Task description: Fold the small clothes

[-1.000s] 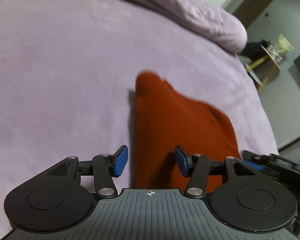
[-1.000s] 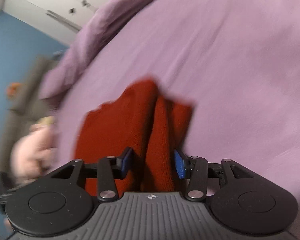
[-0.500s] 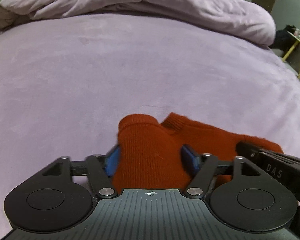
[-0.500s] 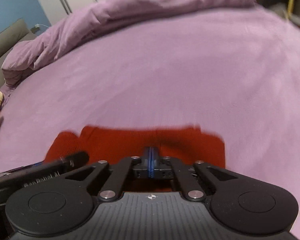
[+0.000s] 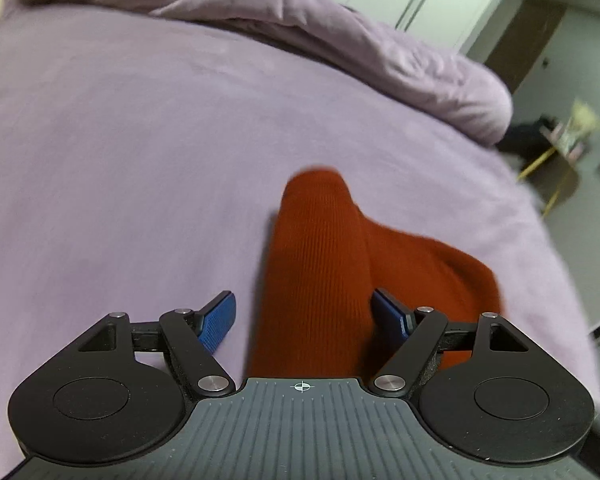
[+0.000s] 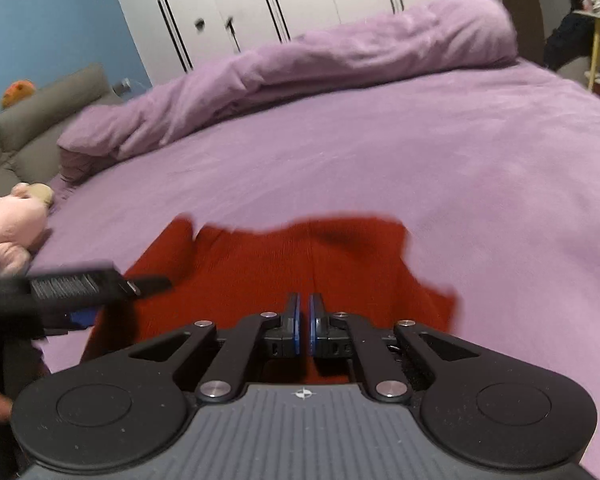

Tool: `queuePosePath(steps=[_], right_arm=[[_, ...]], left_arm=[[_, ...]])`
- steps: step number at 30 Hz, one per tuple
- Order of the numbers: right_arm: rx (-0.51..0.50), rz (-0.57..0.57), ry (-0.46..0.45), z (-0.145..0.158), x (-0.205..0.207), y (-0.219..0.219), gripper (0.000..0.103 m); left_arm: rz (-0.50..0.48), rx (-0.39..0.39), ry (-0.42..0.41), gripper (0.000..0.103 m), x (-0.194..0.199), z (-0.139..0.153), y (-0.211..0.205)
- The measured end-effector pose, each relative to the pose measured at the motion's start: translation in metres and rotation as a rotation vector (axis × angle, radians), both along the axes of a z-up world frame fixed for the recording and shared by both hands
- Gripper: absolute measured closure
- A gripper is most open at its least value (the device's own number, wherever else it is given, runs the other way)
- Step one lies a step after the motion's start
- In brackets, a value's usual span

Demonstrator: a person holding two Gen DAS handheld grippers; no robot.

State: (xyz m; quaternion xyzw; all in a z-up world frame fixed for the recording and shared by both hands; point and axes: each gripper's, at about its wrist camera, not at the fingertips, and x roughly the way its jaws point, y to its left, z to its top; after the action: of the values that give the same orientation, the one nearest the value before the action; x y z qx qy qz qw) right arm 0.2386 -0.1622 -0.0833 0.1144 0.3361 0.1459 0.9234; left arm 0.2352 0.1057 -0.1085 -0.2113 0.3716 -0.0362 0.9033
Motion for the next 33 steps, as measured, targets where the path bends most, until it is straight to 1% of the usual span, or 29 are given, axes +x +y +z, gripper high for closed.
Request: queuePosePath(steps=[1,3,4,5,6,7,9,10,11,13,15,16,18,19,20,21,22,23,24,26,27,29,30,33], right_arm=[[0.013,-0.008,-0.007,0.001,-0.024,-0.009,0.099],[0.045,-0.01,-0.007,0.002,-0.067,-0.027,0.099],[0.042,-0.028,0.001,0.005,-0.085,-0.034,0.092],[0.015,-0.059,0.031,0.006,-0.096,-0.037,0.081],[0.009,-0.088,0.062,0.008,-0.104,-0.042,0.061],[0.038,-0.102,0.11,0.008,-0.109,-0.048,0.06],[0.131,-0.092,0.184,0.003,-0.108,-0.055,0.06],[0.179,-0.11,0.215,0.002,-0.106,-0.058,0.061],[0.236,-0.128,0.239,0.0,-0.102,-0.06,0.061],[0.387,-0.163,0.285,-0.006,-0.094,-0.066,0.062],[0.476,-0.19,0.307,-0.01,-0.088,-0.067,0.063],[0.499,-0.207,0.325,-0.013,-0.083,-0.066,0.073],[0.532,-0.226,0.365,-0.018,-0.079,-0.064,0.09],[0.576,-0.225,0.368,-0.021,-0.08,-0.065,0.093],[0.644,-0.227,0.367,-0.026,-0.082,-0.068,0.093],[0.664,-0.245,0.378,-0.03,-0.084,-0.07,0.093],[0.616,-0.271,0.397,-0.031,-0.082,-0.072,0.093],[0.544,-0.282,0.407,-0.03,-0.081,-0.071,0.092],[0.488,-0.275,0.401,-0.028,-0.082,-0.069,0.091],[0.322,-0.247,0.353,-0.014,-0.086,-0.058,0.089],[0.211,-0.234,0.333,-0.006,-0.088,-0.049,0.089],[0.026,-0.206,0.336,0.003,-0.093,-0.034,0.089],[-0.042,-0.173,0.343,0.006,-0.097,-0.025,0.088],[-0.174,-0.092,0.366,0.012,-0.11,-0.005,0.062]], left_arm=[[0.004,-0.014,-0.001,0.025,-0.02,0.001,0.003],[0.001,0.0,0.041,0.026,-0.051,-0.001,0.004],[0.0,0.005,0.043,0.026,-0.067,-0.003,0.005],[-0.004,0.019,0.06,0.026,-0.082,-0.005,0.003],[-0.01,0.031,0.073,0.026,-0.089,-0.007,0.002],[-0.017,0.041,0.079,0.026,-0.094,-0.007,0.0],[-0.035,0.07,0.1,0.026,-0.097,-0.008,-0.007],[-0.043,0.08,0.102,0.026,-0.097,-0.006,-0.01],[-0.051,0.087,0.093,0.026,-0.096,-0.004,-0.013],[-0.048,0.111,0.1,0.025,-0.094,-0.002,-0.016],[-0.033,0.13,0.113,0.025,-0.092,-0.003,-0.017],[-0.021,0.139,0.124,0.024,-0.091,-0.004,-0.017],[0.011,0.141,0.125,0.022,-0.09,-0.006,-0.014],[0.023,0.142,0.128,0.021,-0.09,-0.008,-0.011],[0.029,0.143,0.137,0.02,-0.088,-0.009,-0.009],[0.034,0.145,0.147,0.02,-0.09,-0.011,-0.009],[0.036,0.143,0.155,0.02,-0.09,-0.011,-0.007],[0.037,0.143,0.159,0.02,-0.093,-0.01,-0.007],[0.037,0.149,0.163,0.02,-0.095,-0.008,-0.007],[0.038,0.183,0.17,0.022,-0.1,-0.002,-0.009],[0.039,0.209,0.172,0.022,-0.102,0.001,-0.011],[0.025,0.261,0.168,0.022,-0.11,0.006,-0.018],[0.007,0.281,0.169,0.021,-0.115,0.008,-0.022],[-0.021,0.308,0.187,0.017,-0.126,0.013,-0.03]])
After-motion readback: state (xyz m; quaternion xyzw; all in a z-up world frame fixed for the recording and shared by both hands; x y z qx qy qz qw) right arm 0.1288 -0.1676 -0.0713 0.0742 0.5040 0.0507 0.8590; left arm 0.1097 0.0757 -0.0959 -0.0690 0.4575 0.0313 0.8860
